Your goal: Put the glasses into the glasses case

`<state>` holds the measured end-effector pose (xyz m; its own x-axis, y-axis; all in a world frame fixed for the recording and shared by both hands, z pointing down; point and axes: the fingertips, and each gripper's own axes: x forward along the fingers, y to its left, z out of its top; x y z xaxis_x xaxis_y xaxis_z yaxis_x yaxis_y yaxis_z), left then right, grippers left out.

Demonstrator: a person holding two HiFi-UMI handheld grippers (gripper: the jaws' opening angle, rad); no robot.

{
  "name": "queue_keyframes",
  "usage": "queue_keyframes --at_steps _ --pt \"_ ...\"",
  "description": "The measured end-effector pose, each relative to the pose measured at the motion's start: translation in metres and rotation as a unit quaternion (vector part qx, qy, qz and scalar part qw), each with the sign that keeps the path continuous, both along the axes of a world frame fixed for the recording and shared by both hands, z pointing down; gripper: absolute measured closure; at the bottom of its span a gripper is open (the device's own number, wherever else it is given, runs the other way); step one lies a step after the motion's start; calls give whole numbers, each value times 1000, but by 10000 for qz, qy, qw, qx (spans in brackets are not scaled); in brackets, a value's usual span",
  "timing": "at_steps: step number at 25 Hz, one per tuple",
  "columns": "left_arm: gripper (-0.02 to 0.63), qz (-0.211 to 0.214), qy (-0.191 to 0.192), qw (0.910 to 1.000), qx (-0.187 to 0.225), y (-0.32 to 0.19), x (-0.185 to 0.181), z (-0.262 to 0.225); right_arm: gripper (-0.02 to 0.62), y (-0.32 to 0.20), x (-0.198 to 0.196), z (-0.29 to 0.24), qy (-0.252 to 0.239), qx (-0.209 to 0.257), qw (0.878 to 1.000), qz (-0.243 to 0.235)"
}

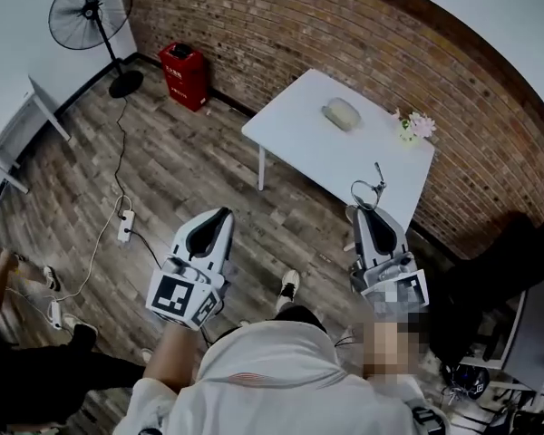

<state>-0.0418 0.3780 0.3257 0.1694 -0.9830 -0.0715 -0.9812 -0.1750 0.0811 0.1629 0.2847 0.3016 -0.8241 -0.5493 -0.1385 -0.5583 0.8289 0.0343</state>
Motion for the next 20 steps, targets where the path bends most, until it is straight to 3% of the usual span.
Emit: queue_keyframes --at_steps 8,20 --pt "578 -169 -205 9996 50 -90 -12 -16 511 -101 -11 -5 -207 -29 9997 -113" --pt "578 185 -399 9990 -95 -249 41 -17 510 -255 46 9 -260 -279 9991 211"
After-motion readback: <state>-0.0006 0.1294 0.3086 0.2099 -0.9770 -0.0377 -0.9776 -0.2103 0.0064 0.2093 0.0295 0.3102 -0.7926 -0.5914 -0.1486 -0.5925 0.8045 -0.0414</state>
